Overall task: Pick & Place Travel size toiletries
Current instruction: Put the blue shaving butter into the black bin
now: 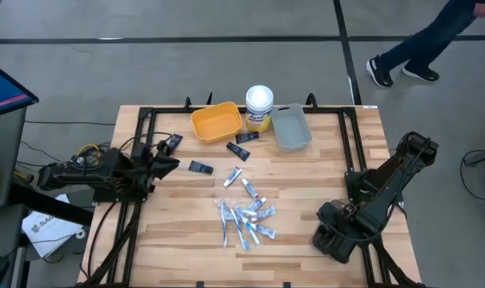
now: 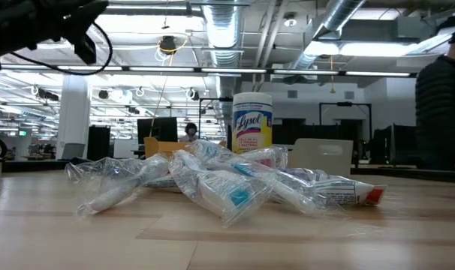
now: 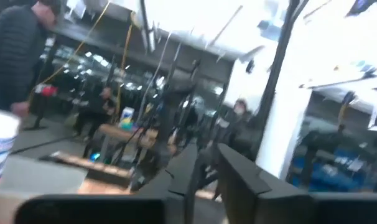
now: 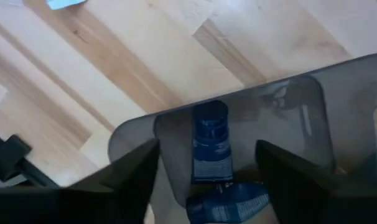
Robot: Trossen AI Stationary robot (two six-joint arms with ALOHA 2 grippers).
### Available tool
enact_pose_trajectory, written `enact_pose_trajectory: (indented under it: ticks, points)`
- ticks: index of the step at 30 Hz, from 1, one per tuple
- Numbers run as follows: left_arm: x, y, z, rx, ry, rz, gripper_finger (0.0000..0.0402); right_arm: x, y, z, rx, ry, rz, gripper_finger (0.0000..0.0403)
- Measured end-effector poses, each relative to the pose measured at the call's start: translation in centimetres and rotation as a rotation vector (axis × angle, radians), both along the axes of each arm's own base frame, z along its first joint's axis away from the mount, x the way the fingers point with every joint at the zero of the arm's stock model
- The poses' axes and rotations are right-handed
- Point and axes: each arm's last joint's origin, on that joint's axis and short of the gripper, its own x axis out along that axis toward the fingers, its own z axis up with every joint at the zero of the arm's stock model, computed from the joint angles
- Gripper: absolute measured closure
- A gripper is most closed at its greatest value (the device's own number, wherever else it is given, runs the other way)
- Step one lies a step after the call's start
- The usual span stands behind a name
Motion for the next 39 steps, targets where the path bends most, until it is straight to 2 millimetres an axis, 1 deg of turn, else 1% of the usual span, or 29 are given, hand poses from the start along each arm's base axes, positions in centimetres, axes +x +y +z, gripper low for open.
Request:
enact_pose_trajectory:
  ticks: [1, 3, 6, 8, 9, 11, 13, 15, 17, 18, 20, 22, 24, 27, 30, 33, 35, 39]
  points:
    - [-0.1, 0.0, 0.5, -0.017, -0.015, -0.011, 0.0324, 0.0, 0.0, 0.0, -0.001, 0.002, 0.000, 0.0116]
    - [-0.3, 0.0, 2.2, -0.057, -0.052, -0.035, 0.0295, 0.0, 0.0, 0.0, -0.001, 0.003, 0.000, 0.0089]
    - [-0.3, 0.0, 6.1, -0.054, -0.082, -0.015, 0.0262, 0.0, 0.0, 0.0, -0.001, 0.002, 0.004, 0.0066]
    - [0.5, 0.2, 8.8, -0.016, -0.032, 0.049, 0.0253, 0.0, 0.0, 0.0, -0.001, 0.002, 0.003, 0.0061]
    - [1.1, 0.3, 9.9, 0.001, 0.038, 0.101, 0.0252, 0.1, -0.1, 0.0, -0.001, 0.002, 0.001, 0.0060]
    - [2.6, 0.8, 11.9, 0.007, 0.275, 0.247, 0.0253, 0.1, -0.1, 0.0, -0.001, 0.002, -0.002, 0.0063]
    - [4.0, 1.4, 12.8, 0.016, 0.579, 0.424, 0.0257, 0.1, -0.1, 0.0, -0.001, 0.002, -0.001, 0.0069]
    - [5.3, 1.9, 12.8, 0.066, 0.873, 0.556, 0.0260, 0.2, -0.1, 0.0, 0.000, 0.001, 0.000, 0.0074]
    - [6.6, 2.4, 12.5, 0.082, 1.084, 0.640, 0.0258, 0.2, -0.1, 0.0, 0.000, 0.000, -0.001, 0.0078]
    - [7.2, 2.7, 12.0, 0.068, 1.171, 0.661, 0.0254, 0.2, -0.2, 0.0, 0.000, 0.000, -0.002, 0.0079]
    - [8.3, 3.4, 10.7, 0.009, 1.300, 0.669, 0.0239, 0.2, -0.2, 0.0, 0.000, -0.002, -0.004, 0.0080]
    - [9.0, 4.4, 8.8, -0.057, 1.434, 0.643, 0.0217, 0.3, -0.2, 0.0, -0.003, -0.004, -0.004, 0.0081]
    - [9.3, 5.5, 6.6, -0.150, 1.534, 0.633, 0.0191, 0.3, -0.2, 0.0, -0.005, -0.005, 0.004, 0.0081]
    - [8.6, 7.3, 3.8, -0.292, 1.631, 0.681, 0.0150, 0.3, -0.2, 0.0, -0.006, -0.005, 0.006, 0.0081]
    - [7.0, 9.1, 1.7, -0.422, 1.658, 0.713, 0.0116, 0.3, -0.2, 0.0, -0.008, -0.005, 0.009, 0.0081]
    - [5.6, 10.6, 0.1, -0.547, 1.555, 0.658, 0.0094, 0.3, -0.2, 0.0, -0.013, -0.004, 0.030, 0.0081]
    - [4.7, 11.3, -0.9, -0.583, 1.496, 0.658, 0.0087, 0.3, -0.2, 0.0, -0.013, -0.004, 0.032, 0.0081]
    - [3.2, 12.0, -2.5, -0.587, 1.534, 0.728, 0.0085, 0.3, -0.2, 0.0, -0.012, -0.005, 0.031, 0.0081]
